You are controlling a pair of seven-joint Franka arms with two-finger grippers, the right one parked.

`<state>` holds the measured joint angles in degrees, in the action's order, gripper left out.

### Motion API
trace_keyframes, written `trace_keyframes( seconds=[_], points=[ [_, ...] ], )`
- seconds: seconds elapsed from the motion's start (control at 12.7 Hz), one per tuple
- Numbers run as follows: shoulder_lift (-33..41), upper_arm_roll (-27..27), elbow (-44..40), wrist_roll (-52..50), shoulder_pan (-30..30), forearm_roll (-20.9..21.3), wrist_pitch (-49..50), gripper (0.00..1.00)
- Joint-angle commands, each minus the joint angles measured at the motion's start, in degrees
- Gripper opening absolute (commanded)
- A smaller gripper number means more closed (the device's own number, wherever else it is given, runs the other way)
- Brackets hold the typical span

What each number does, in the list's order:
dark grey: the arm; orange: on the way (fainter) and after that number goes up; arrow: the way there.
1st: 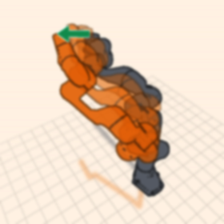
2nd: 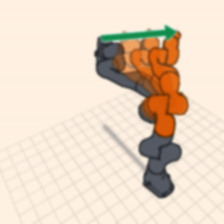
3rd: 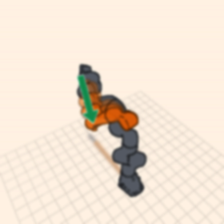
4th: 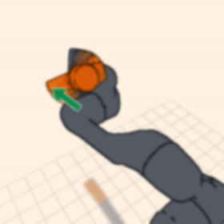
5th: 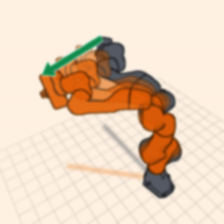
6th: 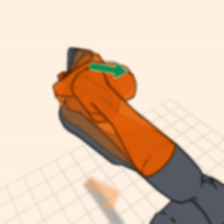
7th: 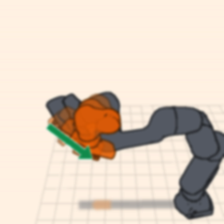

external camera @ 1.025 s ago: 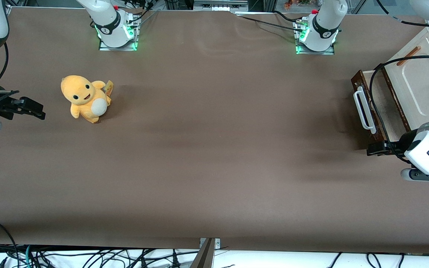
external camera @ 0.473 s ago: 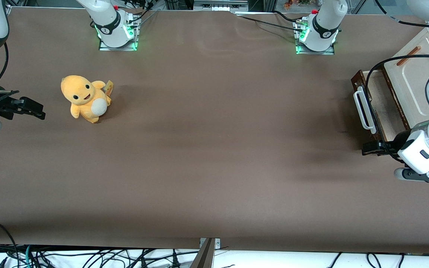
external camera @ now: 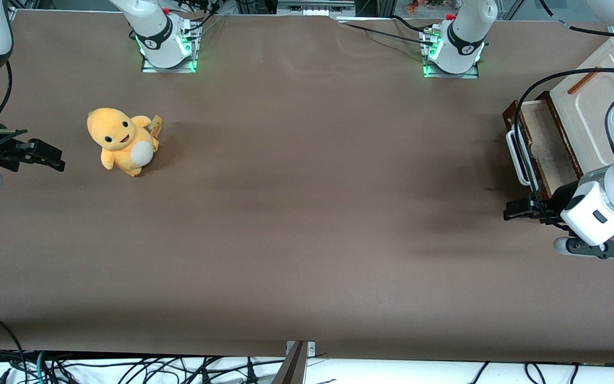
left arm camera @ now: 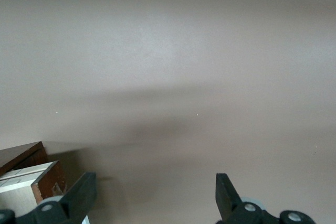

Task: Open lower drawer with left arm only

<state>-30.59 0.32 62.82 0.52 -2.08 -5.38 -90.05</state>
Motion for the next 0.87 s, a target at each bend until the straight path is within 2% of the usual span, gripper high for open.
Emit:
trace_keyframes(
  seconds=[0.0, 0.24, 0.79],
  points=[
    [0.53, 0.56, 0.28, -0.34, -0.2, 3.27, -0.04, 1.0],
    [0.53, -2.42, 1.07, 0.1, -3.01, 8.71, -0.12, 1.0],
    [0.44, -3.48, 0.55, 3.0, -2.75, 6.44, -0.39, 1.0]
  ],
)
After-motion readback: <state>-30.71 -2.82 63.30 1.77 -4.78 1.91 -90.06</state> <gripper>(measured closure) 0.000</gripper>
